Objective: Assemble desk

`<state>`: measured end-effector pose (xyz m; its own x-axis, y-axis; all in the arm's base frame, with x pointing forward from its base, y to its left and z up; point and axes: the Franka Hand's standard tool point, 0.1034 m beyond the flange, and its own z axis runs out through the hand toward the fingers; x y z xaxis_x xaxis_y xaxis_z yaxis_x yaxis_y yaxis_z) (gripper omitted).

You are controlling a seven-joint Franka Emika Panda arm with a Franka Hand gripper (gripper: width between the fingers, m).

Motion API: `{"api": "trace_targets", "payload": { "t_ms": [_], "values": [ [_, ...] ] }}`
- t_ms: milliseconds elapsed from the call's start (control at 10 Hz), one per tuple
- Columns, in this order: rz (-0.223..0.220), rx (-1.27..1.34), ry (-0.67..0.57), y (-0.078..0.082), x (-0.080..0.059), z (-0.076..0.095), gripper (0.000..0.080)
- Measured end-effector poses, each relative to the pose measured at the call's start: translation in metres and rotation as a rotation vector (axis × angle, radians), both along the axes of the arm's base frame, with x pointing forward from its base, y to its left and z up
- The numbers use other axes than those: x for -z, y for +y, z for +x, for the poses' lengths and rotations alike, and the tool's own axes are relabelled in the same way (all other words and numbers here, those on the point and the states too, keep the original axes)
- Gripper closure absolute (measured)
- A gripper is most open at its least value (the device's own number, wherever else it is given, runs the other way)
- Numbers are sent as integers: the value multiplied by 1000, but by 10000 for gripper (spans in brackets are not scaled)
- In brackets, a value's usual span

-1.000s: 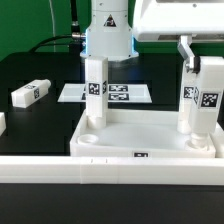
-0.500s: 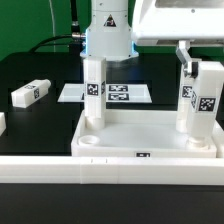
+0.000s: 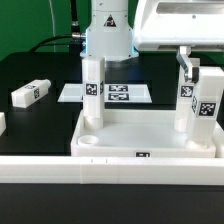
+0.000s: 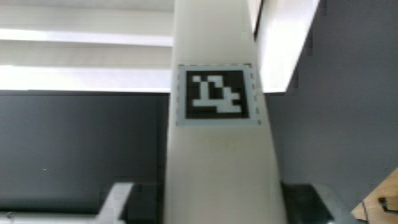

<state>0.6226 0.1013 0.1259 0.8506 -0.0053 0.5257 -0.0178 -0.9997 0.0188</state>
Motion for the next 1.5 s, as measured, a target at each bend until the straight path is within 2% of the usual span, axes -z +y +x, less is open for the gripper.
{"api": "trace_targets", "payload": {
  "t_ms": [500, 600, 700, 800, 900, 1100, 1300, 1500],
  "values": [
    [-2, -7, -70, 1, 5, -6, 508],
    [-4, -10, -70, 1, 5, -6, 398],
    [-5, -12, -69, 1, 5, -6, 247],
    [-6, -13, -69, 1, 5, -6, 247],
    [-7, -15, -69, 1, 5, -6, 170],
    [-18, -31, -67, -1, 0, -5, 153],
    [-26, -45, -64, -5, -11, -3, 150],
    [-16, -44, -56, -6, -23, 0, 150]
  ]
}}
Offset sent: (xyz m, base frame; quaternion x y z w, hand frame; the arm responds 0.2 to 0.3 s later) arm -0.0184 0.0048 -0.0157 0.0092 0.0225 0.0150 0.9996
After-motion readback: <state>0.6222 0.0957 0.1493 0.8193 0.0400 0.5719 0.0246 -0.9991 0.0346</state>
